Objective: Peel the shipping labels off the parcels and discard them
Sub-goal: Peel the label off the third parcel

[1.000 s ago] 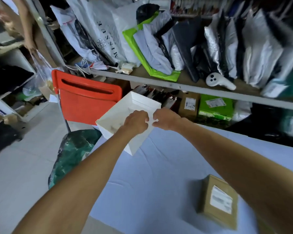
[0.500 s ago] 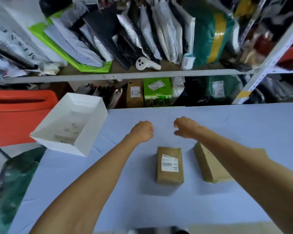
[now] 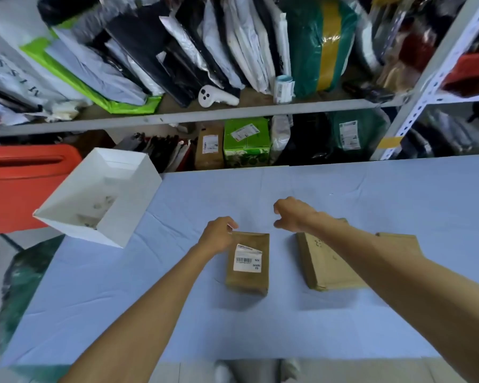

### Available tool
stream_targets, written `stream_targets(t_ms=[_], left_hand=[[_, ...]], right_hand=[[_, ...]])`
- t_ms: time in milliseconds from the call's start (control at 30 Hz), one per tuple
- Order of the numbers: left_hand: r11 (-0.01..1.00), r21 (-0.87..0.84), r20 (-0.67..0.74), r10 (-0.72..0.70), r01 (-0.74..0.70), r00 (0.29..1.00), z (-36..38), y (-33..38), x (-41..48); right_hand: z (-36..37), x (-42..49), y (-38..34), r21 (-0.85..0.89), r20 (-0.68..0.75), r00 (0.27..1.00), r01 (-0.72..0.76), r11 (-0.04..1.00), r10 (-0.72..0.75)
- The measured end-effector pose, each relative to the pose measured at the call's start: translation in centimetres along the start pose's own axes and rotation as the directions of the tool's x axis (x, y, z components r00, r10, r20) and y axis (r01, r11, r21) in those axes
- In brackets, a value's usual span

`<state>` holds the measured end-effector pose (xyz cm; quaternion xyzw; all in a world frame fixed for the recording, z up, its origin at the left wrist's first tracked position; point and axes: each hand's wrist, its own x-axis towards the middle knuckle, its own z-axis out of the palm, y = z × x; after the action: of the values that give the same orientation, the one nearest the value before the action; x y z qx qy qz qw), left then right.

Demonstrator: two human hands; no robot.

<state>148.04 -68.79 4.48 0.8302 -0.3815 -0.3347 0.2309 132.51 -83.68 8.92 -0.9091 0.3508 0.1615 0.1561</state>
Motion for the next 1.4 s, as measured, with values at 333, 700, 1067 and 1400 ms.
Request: stream_targets(t_ms=[333,700,1067,1400], left_hand=[[0.995,-0.019,0.188,-0.094,0.100,0.978,3.1,-3.2,-2.5],[0.911,-0.412,-0.093,-0.034,-0.008,0.995,7.5,-5.9,-4.8],[0.784,-0.614,-0.209,-0.045,-0.095,0.977,8.6,-5.9,-6.8],[0.849,-0.517,-0.193,0.012,-0.112,0.981,8.4,-5.2,-6.4]], right_hand=[[6.7,-2.3,-1.5,0.272,0.156,0.988,-0.042,0.961,-0.001],[14.4,-4.3,-1.7,0.778,0.030,1.000,-0.028,0.627,0.007],[15.0,-4.9,-1.7,0.887,-0.102,0.995,0.095,0.452,-0.009],[15.2,-4.7,-1.4,0.877,-0.123,0.992,0.104,0.470,0.010]])
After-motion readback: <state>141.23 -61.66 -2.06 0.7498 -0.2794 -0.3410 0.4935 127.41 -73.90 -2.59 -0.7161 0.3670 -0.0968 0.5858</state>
